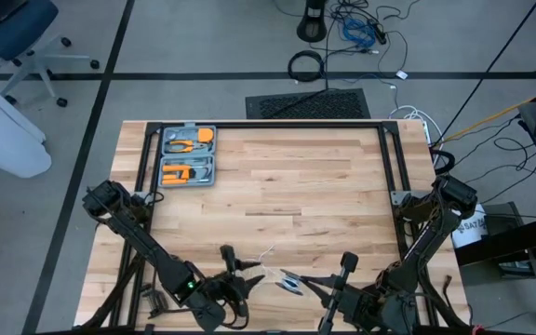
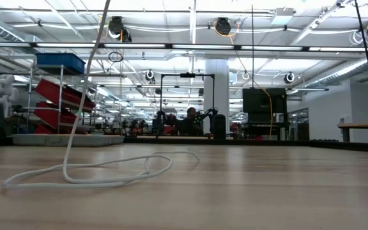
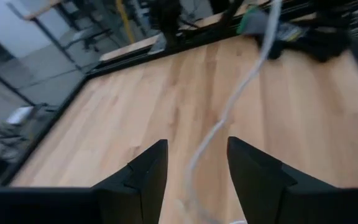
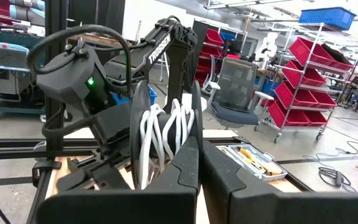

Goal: Coil cords
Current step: Coil the white wire on the spool

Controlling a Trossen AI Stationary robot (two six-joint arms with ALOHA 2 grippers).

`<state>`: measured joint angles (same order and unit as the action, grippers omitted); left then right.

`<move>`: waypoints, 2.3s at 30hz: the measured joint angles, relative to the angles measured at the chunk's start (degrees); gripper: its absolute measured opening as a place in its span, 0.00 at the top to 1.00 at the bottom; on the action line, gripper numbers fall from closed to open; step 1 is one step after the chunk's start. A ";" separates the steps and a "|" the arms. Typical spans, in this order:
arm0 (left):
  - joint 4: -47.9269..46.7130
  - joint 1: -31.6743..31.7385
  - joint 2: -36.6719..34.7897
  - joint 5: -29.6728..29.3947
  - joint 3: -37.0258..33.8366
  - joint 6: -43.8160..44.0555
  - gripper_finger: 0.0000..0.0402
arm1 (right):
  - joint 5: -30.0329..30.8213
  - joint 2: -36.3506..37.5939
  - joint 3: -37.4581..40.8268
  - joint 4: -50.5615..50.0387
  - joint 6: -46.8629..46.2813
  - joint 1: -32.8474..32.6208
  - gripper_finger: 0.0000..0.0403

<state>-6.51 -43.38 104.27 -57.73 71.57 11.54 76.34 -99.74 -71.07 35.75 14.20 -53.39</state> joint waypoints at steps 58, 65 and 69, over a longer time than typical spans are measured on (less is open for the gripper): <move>-44.34 -2.49 -5.55 -0.10 0.00 38.75 0.99 | -0.11 -0.02 0.00 -4.31 -4.31 -0.13 1.00; -51.21 -4.39 -5.66 -0.48 0.02 47.03 1.00 | -0.11 -0.02 0.00 -4.31 -4.21 -0.24 1.00; -53.36 -5.31 -7.09 -0.88 0.11 50.08 1.00 | -0.11 -0.02 0.00 -4.33 -4.13 -0.47 1.00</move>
<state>-59.87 -48.69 97.18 -58.61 71.68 61.61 76.23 -99.77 -71.07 31.42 10.07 -53.86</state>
